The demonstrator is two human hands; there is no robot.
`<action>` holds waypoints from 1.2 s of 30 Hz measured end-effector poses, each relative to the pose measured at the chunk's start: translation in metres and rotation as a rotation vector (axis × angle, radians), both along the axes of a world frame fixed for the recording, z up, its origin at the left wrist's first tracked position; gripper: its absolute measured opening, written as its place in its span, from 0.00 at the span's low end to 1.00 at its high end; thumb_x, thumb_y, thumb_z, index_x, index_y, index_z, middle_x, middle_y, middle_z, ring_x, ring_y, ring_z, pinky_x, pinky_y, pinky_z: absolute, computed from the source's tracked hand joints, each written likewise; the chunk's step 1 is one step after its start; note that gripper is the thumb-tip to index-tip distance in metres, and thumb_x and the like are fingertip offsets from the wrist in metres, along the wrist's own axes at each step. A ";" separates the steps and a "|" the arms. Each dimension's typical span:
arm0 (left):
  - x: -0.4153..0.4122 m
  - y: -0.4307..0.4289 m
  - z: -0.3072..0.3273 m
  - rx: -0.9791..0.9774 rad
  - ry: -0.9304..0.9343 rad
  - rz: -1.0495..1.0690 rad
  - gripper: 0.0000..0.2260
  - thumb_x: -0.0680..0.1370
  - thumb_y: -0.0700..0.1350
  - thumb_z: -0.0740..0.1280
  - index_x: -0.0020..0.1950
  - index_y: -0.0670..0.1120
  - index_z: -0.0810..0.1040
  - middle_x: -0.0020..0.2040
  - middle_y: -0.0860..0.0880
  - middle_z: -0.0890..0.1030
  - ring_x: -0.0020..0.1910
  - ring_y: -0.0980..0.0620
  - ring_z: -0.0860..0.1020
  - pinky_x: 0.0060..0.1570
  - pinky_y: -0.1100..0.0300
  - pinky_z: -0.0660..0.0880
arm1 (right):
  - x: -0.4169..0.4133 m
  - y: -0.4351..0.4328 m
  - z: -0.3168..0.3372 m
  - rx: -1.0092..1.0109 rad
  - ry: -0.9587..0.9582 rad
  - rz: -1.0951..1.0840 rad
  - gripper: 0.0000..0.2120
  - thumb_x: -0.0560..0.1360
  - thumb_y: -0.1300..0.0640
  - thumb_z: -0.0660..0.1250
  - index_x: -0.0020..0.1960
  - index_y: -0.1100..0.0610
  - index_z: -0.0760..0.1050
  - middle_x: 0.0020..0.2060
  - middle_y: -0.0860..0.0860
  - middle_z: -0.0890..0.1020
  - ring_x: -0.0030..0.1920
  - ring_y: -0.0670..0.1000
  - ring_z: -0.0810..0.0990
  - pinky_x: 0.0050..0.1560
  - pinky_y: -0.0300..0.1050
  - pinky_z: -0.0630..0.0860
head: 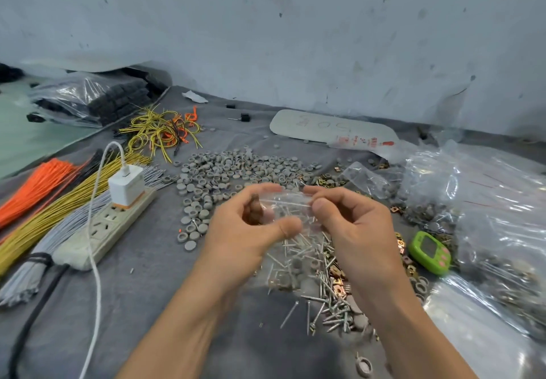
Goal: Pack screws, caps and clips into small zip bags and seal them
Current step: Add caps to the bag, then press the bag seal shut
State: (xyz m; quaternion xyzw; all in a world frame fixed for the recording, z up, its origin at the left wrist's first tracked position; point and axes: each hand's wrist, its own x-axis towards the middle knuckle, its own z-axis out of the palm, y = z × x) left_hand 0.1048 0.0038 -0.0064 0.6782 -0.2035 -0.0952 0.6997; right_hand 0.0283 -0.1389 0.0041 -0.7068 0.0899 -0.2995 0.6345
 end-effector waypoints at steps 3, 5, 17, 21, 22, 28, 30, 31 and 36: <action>0.001 -0.001 0.004 -0.140 0.129 -0.052 0.18 0.58 0.49 0.79 0.46 0.45 0.87 0.38 0.49 0.84 0.35 0.59 0.79 0.34 0.69 0.75 | -0.006 -0.009 0.000 -0.062 0.006 -0.016 0.09 0.79 0.61 0.72 0.46 0.49 0.87 0.43 0.48 0.88 0.43 0.45 0.84 0.43 0.37 0.79; 0.000 -0.002 0.005 -0.163 0.148 -0.076 0.12 0.59 0.47 0.79 0.41 0.47 0.88 0.38 0.48 0.86 0.34 0.58 0.81 0.35 0.69 0.75 | -0.009 -0.016 -0.001 -0.100 0.006 -0.039 0.09 0.79 0.61 0.72 0.46 0.48 0.87 0.38 0.49 0.87 0.40 0.46 0.84 0.42 0.39 0.79; -0.003 -0.009 0.007 -0.171 0.195 -0.042 0.14 0.55 0.52 0.78 0.38 0.49 0.88 0.36 0.50 0.85 0.35 0.59 0.80 0.37 0.70 0.76 | -0.024 -0.038 -0.003 0.029 0.040 0.039 0.16 0.75 0.63 0.75 0.55 0.44 0.86 0.43 0.50 0.88 0.44 0.49 0.87 0.48 0.37 0.81; -0.004 -0.009 0.006 -0.141 0.140 -0.005 0.14 0.56 0.52 0.79 0.39 0.48 0.89 0.38 0.48 0.86 0.37 0.58 0.81 0.39 0.70 0.76 | -0.025 -0.041 -0.008 0.122 0.158 0.075 0.16 0.72 0.64 0.78 0.53 0.46 0.87 0.42 0.53 0.88 0.43 0.50 0.86 0.45 0.38 0.81; -0.005 -0.009 0.007 -0.125 0.123 -0.020 0.15 0.57 0.52 0.78 0.41 0.49 0.89 0.39 0.48 0.87 0.37 0.59 0.82 0.39 0.70 0.76 | -0.024 -0.041 -0.009 0.157 0.162 0.070 0.12 0.72 0.65 0.77 0.50 0.49 0.88 0.41 0.55 0.88 0.41 0.51 0.85 0.44 0.38 0.81; -0.010 -0.014 0.004 0.047 0.078 -0.038 0.14 0.62 0.53 0.78 0.43 0.47 0.89 0.40 0.40 0.86 0.37 0.51 0.80 0.43 0.55 0.73 | -0.025 -0.042 -0.012 0.268 0.191 0.019 0.06 0.73 0.62 0.78 0.43 0.52 0.88 0.38 0.56 0.88 0.37 0.51 0.86 0.39 0.36 0.79; -0.009 -0.015 0.003 0.059 0.085 -0.014 0.13 0.63 0.53 0.78 0.42 0.47 0.89 0.39 0.40 0.86 0.36 0.50 0.80 0.41 0.57 0.73 | -0.025 -0.043 -0.014 0.255 0.225 -0.003 0.04 0.73 0.60 0.78 0.43 0.51 0.88 0.38 0.55 0.88 0.38 0.51 0.87 0.38 0.35 0.79; -0.008 -0.015 0.003 0.060 0.085 -0.001 0.13 0.63 0.53 0.78 0.41 0.47 0.89 0.37 0.42 0.86 0.34 0.52 0.79 0.38 0.60 0.72 | -0.025 -0.043 -0.014 0.257 0.230 -0.008 0.03 0.73 0.59 0.78 0.43 0.52 0.88 0.38 0.55 0.88 0.38 0.51 0.87 0.38 0.34 0.79; -0.006 -0.019 0.003 -0.026 0.126 0.049 0.14 0.61 0.48 0.78 0.41 0.40 0.87 0.33 0.44 0.84 0.26 0.55 0.77 0.27 0.68 0.71 | -0.025 -0.044 -0.011 0.307 0.186 0.005 0.03 0.74 0.62 0.77 0.42 0.57 0.87 0.36 0.57 0.87 0.36 0.51 0.85 0.39 0.37 0.79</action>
